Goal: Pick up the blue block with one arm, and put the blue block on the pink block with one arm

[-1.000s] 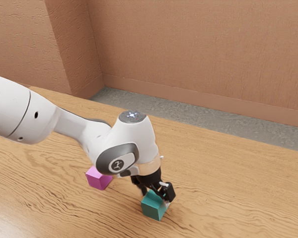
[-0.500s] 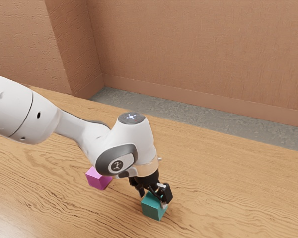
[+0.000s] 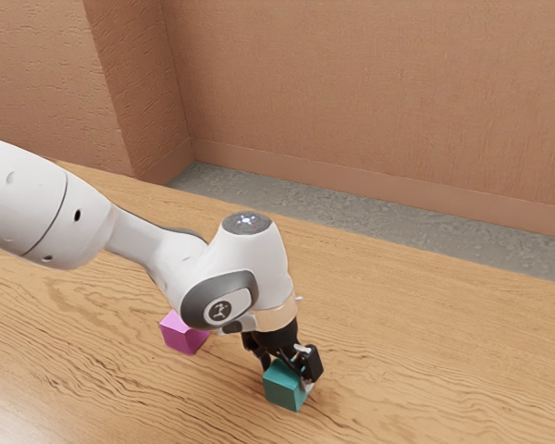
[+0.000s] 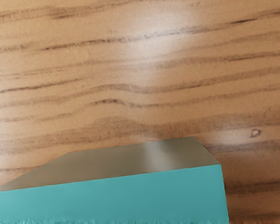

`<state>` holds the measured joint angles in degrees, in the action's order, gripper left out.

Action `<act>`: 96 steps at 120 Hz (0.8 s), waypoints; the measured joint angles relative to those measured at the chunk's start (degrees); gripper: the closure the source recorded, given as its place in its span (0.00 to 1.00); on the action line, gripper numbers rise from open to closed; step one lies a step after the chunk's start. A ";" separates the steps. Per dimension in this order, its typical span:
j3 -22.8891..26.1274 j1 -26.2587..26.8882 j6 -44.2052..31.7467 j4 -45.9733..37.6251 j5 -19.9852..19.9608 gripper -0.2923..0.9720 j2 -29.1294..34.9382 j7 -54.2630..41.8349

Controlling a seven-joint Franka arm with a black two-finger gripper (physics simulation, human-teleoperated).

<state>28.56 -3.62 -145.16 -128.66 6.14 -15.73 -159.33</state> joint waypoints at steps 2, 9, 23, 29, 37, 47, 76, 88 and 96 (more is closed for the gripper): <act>0.00 0.00 -0.03 0.04 0.08 0.24 -0.05 -0.01; 0.01 0.00 -0.12 0.30 0.39 0.31 -0.16 -0.04; 0.04 0.00 -0.25 0.62 0.66 0.41 -0.40 -0.13; 0.02 -0.01 -0.31 0.68 0.68 0.43 -0.57 -0.21; 0.02 -0.01 -0.37 0.84 0.68 0.45 -0.89 -0.35; 0.00 -0.01 -0.40 0.93 0.66 0.47 -0.51 -0.52; -1.40 0.00 0.30 0.52 0.59 0.48 3.18 -1.10; -4.15 0.02 1.23 0.35 0.57 0.47 6.03 -1.67; -6.18 -0.10 1.83 0.27 0.58 0.47 7.49 -2.25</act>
<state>22.39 -3.72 -143.33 -128.39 6.72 -8.25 -161.58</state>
